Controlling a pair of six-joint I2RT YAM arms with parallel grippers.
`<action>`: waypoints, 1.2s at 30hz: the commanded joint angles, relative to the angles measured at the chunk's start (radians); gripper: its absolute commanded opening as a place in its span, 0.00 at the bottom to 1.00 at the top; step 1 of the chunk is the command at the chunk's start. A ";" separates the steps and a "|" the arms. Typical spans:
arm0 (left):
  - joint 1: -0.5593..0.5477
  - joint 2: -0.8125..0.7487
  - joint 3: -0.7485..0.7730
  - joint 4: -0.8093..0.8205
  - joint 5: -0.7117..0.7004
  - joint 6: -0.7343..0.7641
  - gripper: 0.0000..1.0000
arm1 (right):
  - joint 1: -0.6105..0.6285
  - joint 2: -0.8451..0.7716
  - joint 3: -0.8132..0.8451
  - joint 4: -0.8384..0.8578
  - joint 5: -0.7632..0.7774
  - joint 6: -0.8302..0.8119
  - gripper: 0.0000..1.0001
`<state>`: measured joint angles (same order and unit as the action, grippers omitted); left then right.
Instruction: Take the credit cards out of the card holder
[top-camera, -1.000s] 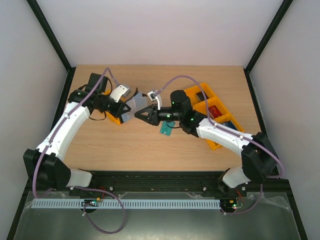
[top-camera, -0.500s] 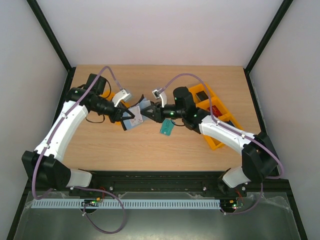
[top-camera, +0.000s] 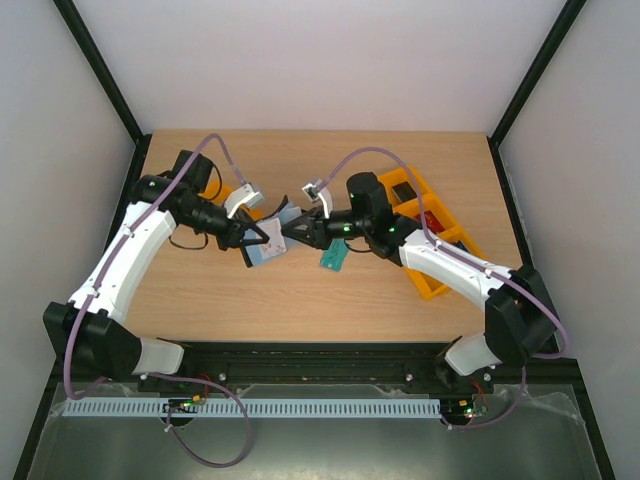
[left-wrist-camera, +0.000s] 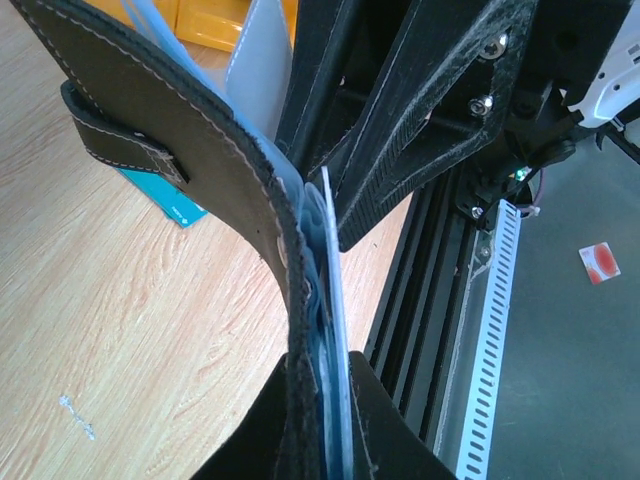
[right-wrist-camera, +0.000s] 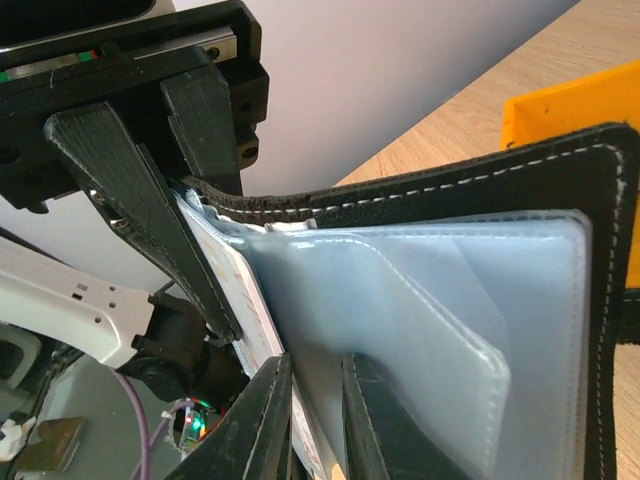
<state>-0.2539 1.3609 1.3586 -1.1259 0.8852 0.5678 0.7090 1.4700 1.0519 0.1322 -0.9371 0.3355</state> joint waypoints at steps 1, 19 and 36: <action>-0.008 -0.017 0.024 -0.010 0.091 0.044 0.02 | 0.025 -0.016 0.030 0.002 -0.063 -0.030 0.16; -0.008 -0.025 0.012 -0.018 0.106 0.065 0.04 | 0.065 -0.084 -0.024 0.117 -0.047 0.004 0.02; -0.008 -0.035 0.017 -0.104 0.167 0.175 0.02 | 0.001 -0.151 -0.080 0.164 -0.047 0.052 0.24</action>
<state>-0.2600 1.3411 1.3586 -1.1702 1.0100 0.6727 0.7185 1.3521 0.9726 0.2592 -0.9878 0.3981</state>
